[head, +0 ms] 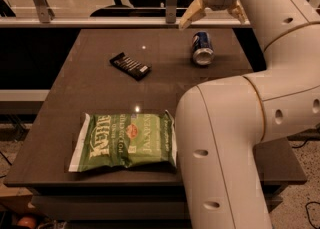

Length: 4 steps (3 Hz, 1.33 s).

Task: Place pepsi can upright

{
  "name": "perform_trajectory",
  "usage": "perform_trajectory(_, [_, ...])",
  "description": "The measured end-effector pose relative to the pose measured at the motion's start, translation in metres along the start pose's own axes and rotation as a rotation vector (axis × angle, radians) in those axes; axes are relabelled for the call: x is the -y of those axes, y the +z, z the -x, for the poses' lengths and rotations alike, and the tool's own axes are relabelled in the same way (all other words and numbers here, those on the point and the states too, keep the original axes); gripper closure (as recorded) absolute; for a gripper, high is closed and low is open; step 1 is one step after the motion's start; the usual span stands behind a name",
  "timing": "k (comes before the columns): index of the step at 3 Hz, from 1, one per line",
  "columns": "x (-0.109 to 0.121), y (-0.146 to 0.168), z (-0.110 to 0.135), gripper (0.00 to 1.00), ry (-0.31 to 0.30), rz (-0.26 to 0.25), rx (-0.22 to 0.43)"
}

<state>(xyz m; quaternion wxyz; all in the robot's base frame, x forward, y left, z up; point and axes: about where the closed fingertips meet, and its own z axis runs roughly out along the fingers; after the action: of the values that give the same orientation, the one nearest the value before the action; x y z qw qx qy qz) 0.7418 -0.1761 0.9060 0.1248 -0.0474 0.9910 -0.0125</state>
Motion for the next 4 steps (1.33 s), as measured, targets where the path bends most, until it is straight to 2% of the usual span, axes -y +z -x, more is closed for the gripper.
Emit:
perform_trajectory(2, [-0.009, 0.019, -0.009, 0.00, -0.004, 0.032, -0.059])
perform_trajectory(4, [-0.030, 0.052, -0.019, 0.00, -0.029, 0.109, -0.135])
